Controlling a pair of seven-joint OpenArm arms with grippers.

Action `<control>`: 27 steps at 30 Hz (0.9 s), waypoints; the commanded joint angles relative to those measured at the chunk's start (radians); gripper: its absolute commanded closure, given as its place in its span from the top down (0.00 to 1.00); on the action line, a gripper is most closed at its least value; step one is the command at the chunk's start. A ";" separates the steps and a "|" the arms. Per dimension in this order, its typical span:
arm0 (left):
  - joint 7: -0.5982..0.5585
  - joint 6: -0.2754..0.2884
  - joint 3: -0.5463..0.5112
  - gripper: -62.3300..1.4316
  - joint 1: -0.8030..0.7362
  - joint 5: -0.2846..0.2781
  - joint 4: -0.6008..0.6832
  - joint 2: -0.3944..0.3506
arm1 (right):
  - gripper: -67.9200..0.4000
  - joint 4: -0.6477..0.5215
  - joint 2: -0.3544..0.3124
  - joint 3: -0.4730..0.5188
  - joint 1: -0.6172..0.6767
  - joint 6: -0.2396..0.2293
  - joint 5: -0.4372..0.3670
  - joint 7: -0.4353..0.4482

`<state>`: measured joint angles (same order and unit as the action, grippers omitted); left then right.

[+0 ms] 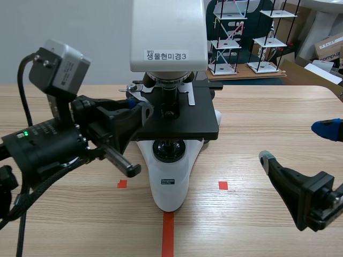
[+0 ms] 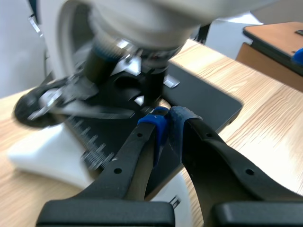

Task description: Return to the home posture

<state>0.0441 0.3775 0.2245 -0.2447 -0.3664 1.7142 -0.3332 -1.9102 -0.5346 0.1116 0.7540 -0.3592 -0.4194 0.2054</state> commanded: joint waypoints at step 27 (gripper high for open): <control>-0.663 0.126 -0.510 0.97 -0.752 0.177 0.171 -0.052 | 0.93 -0.012 -0.003 0.010 -0.004 0.001 -0.008 0.019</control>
<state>-0.5945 0.5018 -0.2794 -0.9916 -0.1757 1.8683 -0.3904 -1.9102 -0.5346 0.1116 0.7540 -0.3588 -0.4191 0.2047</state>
